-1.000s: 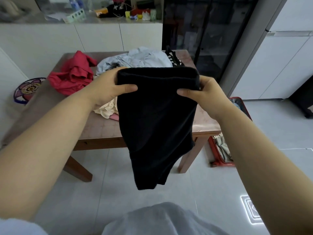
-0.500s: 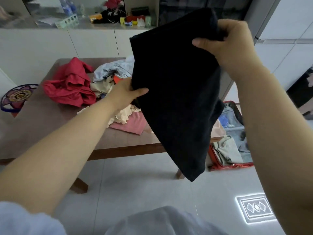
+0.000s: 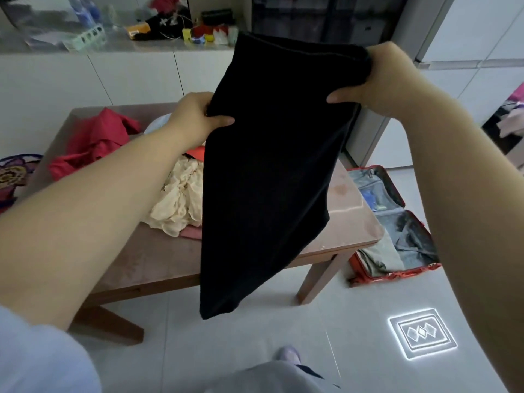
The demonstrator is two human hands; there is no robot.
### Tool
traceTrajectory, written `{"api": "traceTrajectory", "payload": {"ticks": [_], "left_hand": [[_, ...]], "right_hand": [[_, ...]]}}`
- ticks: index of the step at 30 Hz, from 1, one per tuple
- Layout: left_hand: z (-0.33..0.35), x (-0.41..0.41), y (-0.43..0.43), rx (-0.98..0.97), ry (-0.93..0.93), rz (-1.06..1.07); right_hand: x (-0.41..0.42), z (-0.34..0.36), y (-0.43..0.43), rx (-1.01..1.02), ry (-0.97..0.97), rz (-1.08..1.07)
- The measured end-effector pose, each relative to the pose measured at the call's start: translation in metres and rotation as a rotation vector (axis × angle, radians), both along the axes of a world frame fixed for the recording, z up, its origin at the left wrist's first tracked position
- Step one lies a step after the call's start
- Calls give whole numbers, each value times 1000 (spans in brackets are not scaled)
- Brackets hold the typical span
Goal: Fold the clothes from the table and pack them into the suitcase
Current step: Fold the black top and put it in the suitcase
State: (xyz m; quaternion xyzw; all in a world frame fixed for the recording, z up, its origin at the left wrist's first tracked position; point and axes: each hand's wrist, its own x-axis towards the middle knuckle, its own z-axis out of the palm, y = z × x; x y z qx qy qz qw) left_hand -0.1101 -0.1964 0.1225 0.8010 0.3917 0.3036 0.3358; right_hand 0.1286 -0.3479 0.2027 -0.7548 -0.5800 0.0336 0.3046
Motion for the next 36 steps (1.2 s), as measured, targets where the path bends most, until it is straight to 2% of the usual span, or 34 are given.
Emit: {"api": "traceTrajectory", "payload": {"ticks": [4, 10, 14, 18, 20, 23, 24, 27, 30, 33, 36], "left_hand": [[1, 17, 30, 46, 88, 60], [15, 53, 85, 226, 192, 346], [27, 70, 118, 201, 109, 494], [-11, 61, 127, 127, 124, 495], [-50, 51, 118, 21, 132, 444], [-114, 31, 97, -159, 269, 422], [-135, 23, 88, -83, 343, 394], [-191, -8, 77, 339, 580, 278], [-217, -27, 67, 472, 756, 175], [-224, -31, 57, 445, 708, 209], [-213, -24, 58, 279, 362, 286]], "right_hand": [[20, -1, 30, -58, 64, 54], [42, -2, 104, 135, 189, 3], [51, -13, 140, 317, 196, 70], [47, -75, 140, 358, 134, 164], [38, -127, 128, 288, 177, 218], [23, -204, 102, -33, 279, 324], [18, -225, 93, -156, 291, 361], [-2, -273, 65, -441, 272, 478], [-18, -297, 47, -604, 252, 494], [-22, -306, 40, -591, 330, 440], [-24, -307, 47, -453, 394, 297]]}}
